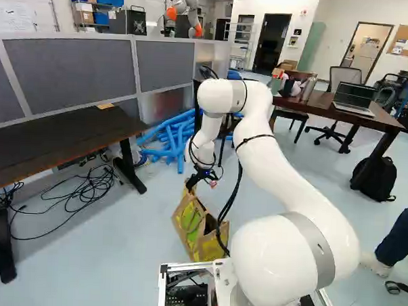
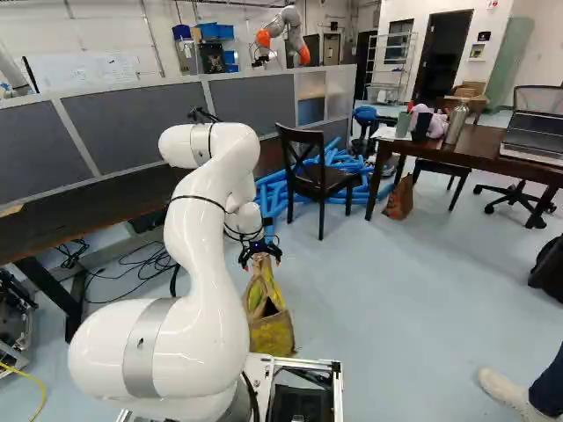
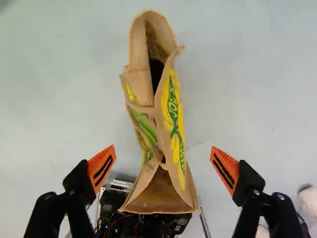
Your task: Pick up the bag on the ground and place it on the table
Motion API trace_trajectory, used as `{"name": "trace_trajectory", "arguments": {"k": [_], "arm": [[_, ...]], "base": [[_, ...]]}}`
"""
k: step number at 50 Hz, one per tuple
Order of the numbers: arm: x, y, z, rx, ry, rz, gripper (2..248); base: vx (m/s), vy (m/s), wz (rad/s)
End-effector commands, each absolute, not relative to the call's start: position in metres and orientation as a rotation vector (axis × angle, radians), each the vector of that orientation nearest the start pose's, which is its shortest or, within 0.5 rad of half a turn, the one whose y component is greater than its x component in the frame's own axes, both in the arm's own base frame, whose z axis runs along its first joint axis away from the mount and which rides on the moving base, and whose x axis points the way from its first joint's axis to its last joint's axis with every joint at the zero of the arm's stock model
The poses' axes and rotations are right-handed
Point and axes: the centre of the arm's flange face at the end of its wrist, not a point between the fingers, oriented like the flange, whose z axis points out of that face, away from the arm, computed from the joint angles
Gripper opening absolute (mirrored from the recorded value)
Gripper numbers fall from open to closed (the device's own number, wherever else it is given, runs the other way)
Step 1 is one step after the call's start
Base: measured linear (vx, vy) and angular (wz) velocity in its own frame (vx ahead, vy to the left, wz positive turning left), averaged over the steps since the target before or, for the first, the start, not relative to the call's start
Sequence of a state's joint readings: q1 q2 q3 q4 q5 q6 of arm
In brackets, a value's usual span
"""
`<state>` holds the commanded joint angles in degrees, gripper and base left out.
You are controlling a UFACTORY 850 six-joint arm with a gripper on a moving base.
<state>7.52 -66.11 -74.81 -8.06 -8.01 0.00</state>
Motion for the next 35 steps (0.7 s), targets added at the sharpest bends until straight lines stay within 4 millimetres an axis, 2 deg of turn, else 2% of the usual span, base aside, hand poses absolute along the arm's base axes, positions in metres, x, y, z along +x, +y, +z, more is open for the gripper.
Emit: {"name": "trace_trajectory", "arguments": {"k": [16,35], "arm": [[0.565,0.073,0.009,-3.134,-0.445,0.060,247],[0.567,0.073,-0.020,-3.077,-0.722,0.094,247]], "base": [[0.000,0.000,0.000],[0.000,0.000,0.000]]}}
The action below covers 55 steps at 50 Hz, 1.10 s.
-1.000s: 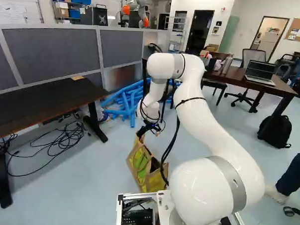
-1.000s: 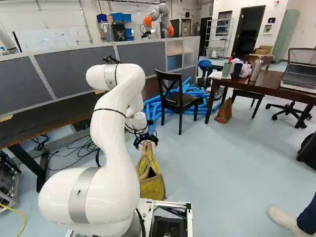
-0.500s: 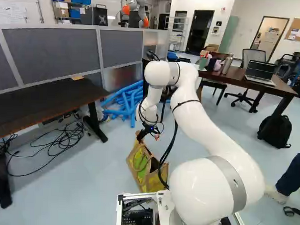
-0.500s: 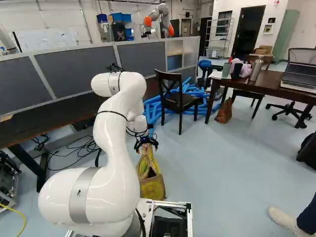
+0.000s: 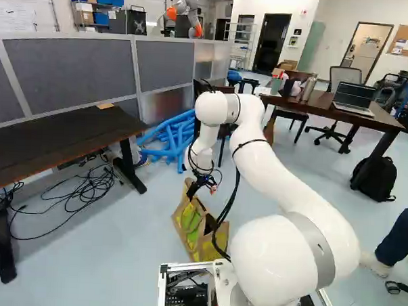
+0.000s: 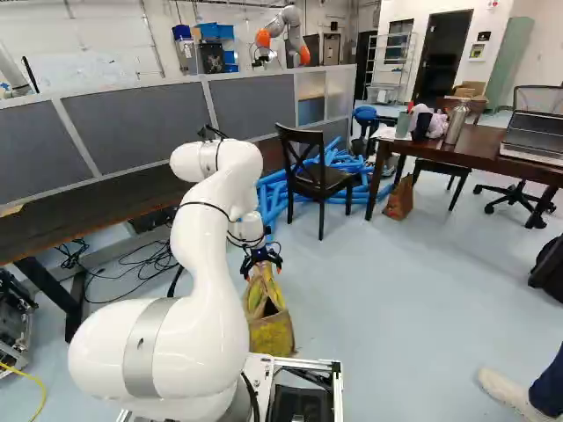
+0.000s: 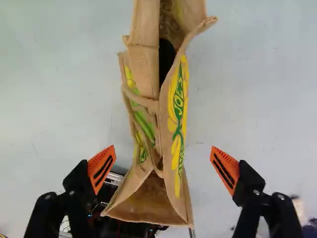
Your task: Pick up the bag on the ground and place it on the table
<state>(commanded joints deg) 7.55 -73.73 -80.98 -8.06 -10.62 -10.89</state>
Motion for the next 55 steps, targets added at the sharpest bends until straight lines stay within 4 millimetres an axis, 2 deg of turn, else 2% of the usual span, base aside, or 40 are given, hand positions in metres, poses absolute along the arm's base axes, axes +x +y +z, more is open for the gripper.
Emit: {"name": "trace_trajectory", "arguments": {"k": [11,55], "arm": [[0.568,0.073,-0.037,-3.060,-0.780,0.104,247],[0.570,0.073,-0.105,-3.056,-0.784,0.130,247]], "base": [[0.000,0.000,0.000],[0.000,0.000,0.000]]}}
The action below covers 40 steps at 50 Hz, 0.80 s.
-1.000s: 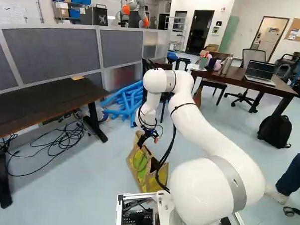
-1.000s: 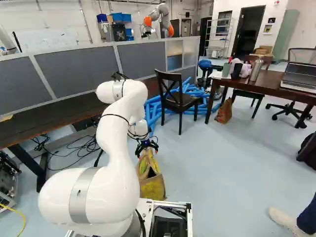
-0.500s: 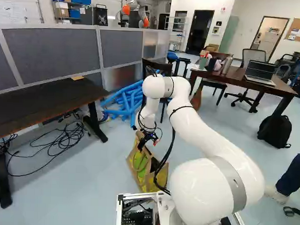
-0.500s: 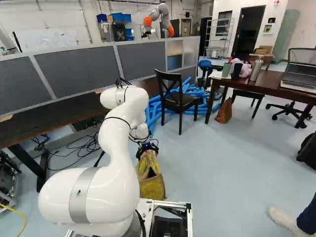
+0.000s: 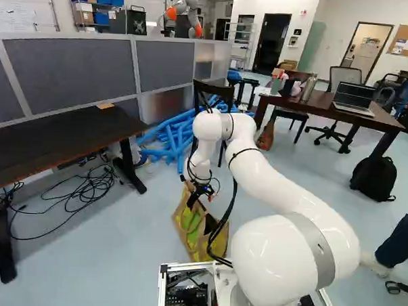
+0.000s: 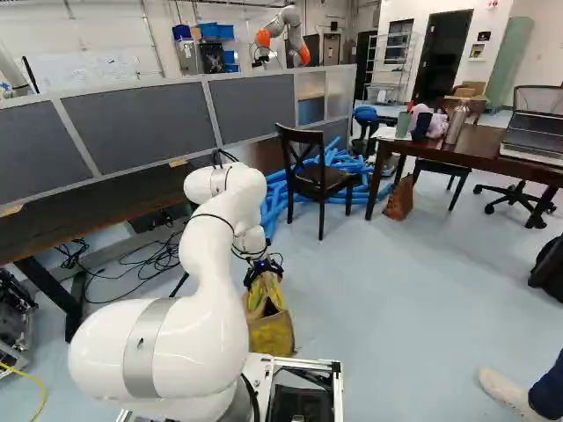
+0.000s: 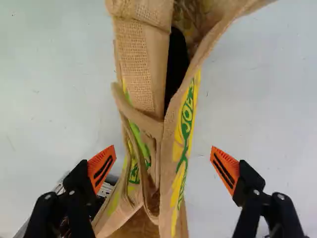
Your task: Pick up the bag on the ground and place it on the table
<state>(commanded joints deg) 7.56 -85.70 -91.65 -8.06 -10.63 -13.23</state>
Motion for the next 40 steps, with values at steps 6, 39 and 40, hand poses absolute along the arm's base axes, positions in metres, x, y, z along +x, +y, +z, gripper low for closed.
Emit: {"name": "trace_trajectory", "arguments": {"k": [6,39,40], "arm": [[0.570,0.073,-0.114,-3.056,-0.784,0.132,247],[0.570,0.073,-0.141,-3.056,-0.784,0.134,176],[0.570,0.073,-0.141,-3.056,-0.784,0.134,176]], "base": [[0.000,0.000,0.000],[0.000,0.000,0.000],[0.000,0.000,0.000]]}}
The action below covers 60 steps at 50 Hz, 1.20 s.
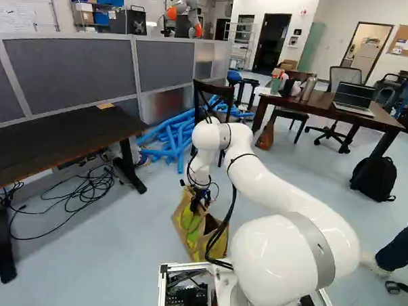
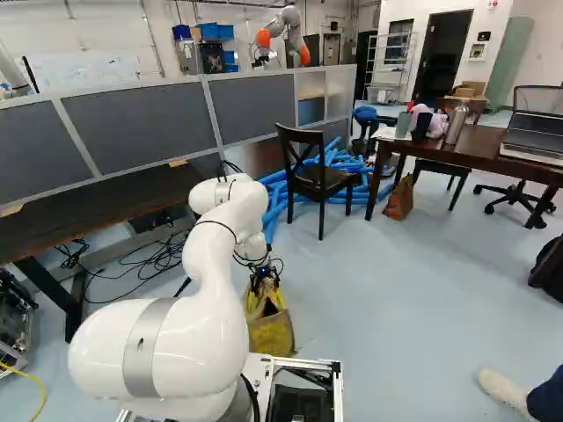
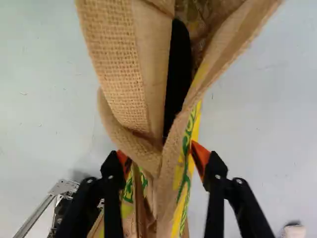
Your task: Pick up the bag on the ground and place it on the table
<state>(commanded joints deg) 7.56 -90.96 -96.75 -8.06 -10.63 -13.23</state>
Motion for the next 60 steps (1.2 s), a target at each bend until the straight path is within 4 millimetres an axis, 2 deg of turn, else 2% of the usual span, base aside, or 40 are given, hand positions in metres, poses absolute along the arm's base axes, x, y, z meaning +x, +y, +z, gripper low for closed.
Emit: {"name": "trace_trajectory", "arguments": {"k": [1,2,7,8,12,13,17,18,46,60], "arm": [[0.570,0.073,-0.141,-3.056,-0.784,0.134,176],[0.570,0.073,-0.141,-3.056,-0.784,0.134,138],[0.570,0.073,-0.141,-3.056,-0.784,0.134,138],[0.570,0.073,-0.141,-3.056,-0.784,0.134,100],[0.570,0.073,-0.141,-3.056,-0.784,0.134,100],[0.570,0.073,-0.141,-3.056,-0.784,0.134,63],[0.570,0.073,-0.141,-3.056,-0.784,0.134,63],[0.570,0.073,-0.141,-3.056,-0.784,0.134,28],[0.570,0.074,-0.141,-3.055,-0.785,0.135,24],[0.567,0.079,-0.125,-3.051,-0.799,0.142,24]], "base": [[0.000,0.000,0.000],[0.000,0.000,0.000],[0.000,0.000,0.000],[0.000,0.000,0.000],[0.000,0.000,0.000],[0.000,0.000,0.000],[0.000,0.000,0.000],[0.000,0.000,0.000],[0.000,0.000,0.000],[0.000,0.000,0.000]]}}
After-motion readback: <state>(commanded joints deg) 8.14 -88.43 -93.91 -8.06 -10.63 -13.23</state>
